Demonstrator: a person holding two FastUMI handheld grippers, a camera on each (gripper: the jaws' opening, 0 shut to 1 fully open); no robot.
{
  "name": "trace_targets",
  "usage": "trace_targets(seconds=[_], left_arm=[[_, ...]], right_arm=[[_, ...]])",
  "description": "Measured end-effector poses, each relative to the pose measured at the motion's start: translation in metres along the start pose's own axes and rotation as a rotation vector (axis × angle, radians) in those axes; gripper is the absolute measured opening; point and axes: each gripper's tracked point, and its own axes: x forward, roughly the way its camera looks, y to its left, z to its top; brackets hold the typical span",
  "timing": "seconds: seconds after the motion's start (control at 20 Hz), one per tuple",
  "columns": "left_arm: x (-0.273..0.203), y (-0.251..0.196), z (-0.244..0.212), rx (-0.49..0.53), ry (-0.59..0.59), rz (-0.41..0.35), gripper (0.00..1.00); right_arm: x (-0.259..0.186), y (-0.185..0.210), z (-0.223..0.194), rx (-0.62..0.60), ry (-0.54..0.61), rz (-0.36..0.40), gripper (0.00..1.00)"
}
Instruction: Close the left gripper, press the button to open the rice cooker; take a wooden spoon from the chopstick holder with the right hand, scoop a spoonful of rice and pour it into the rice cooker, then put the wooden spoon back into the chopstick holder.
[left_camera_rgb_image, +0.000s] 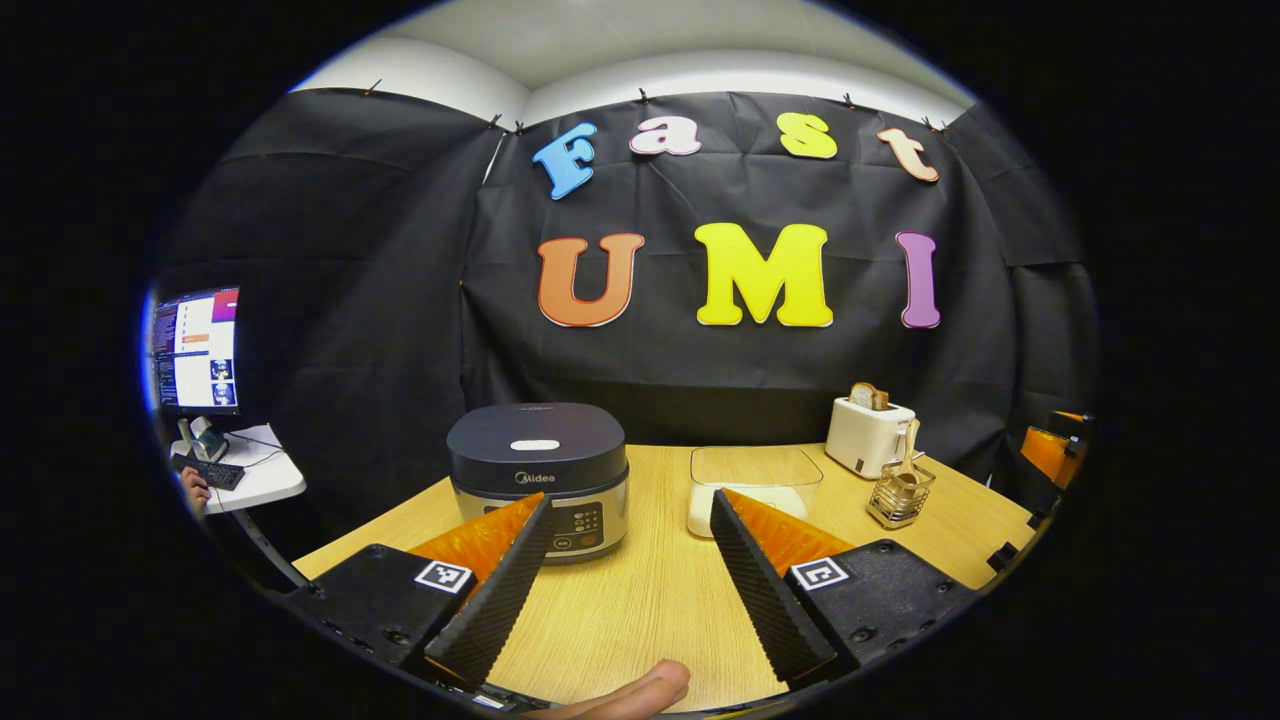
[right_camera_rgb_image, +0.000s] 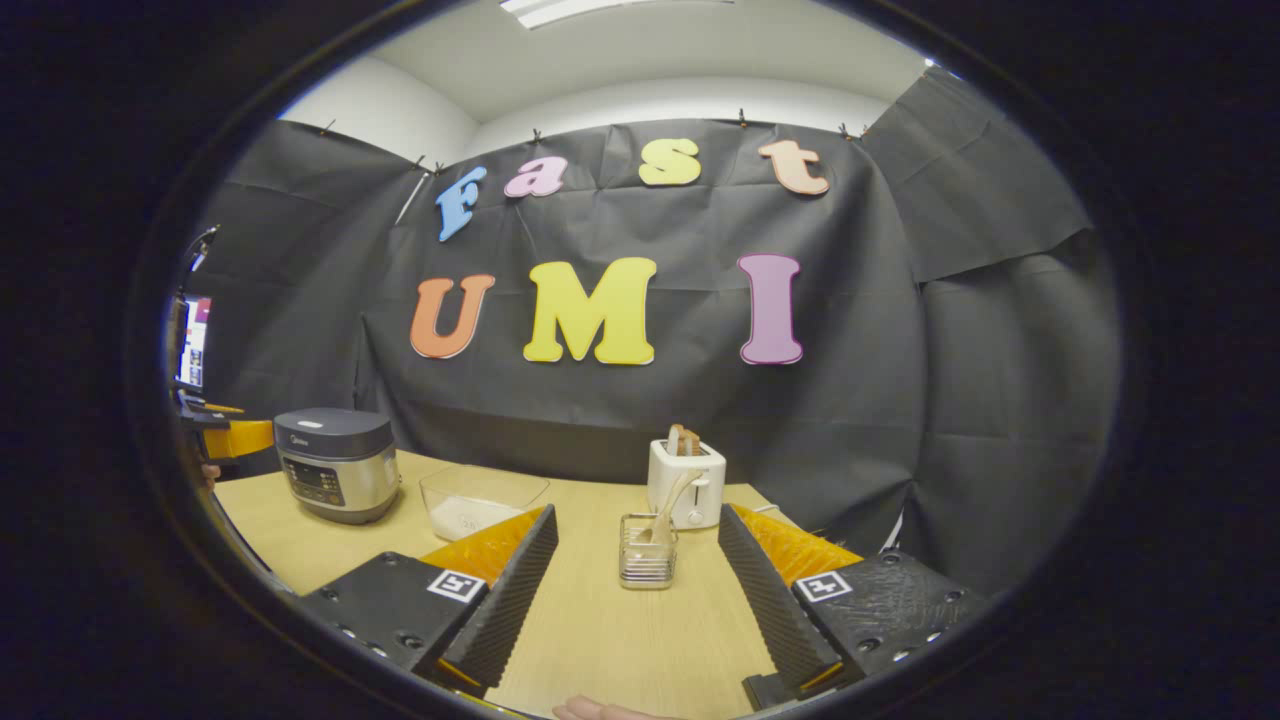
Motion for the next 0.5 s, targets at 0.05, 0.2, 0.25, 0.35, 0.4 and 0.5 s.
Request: trace_targets(seconds=[0.05,0.2,0.25,0.35,0.4,0.5], left_arm=[[0.005,0.005,0.003,0.010,0.002,0.006,1.00],[0.022,0.018,0.013,0.013,0.007,0.018,1.00],[0.027,0.022,0.017,0.002,0.006,0.020,0.99],[0.038,0.030,0.026,-0.015,0.004,0.018,0.99],[0.043,0.035,0.030,-0.016,0.006,0.018,0.96],[0.055,0.041,0.037,0.002,0.010,0.004,0.87]], right_arm=[[0.000,0.001,-0.002,-0.003,0.002,-0.002,0.96],[0.005,-0.001,-0.007,-0.005,0.007,-0.012,0.97],[0.007,-0.001,-0.009,-0.001,0.010,-0.012,0.97],[0.009,-0.002,-0.010,0.008,0.019,-0.014,0.97],[0.011,-0.003,-0.013,0.012,0.023,-0.014,0.97],[0.013,-0.005,-0.014,0.018,0.024,-0.016,0.97]])
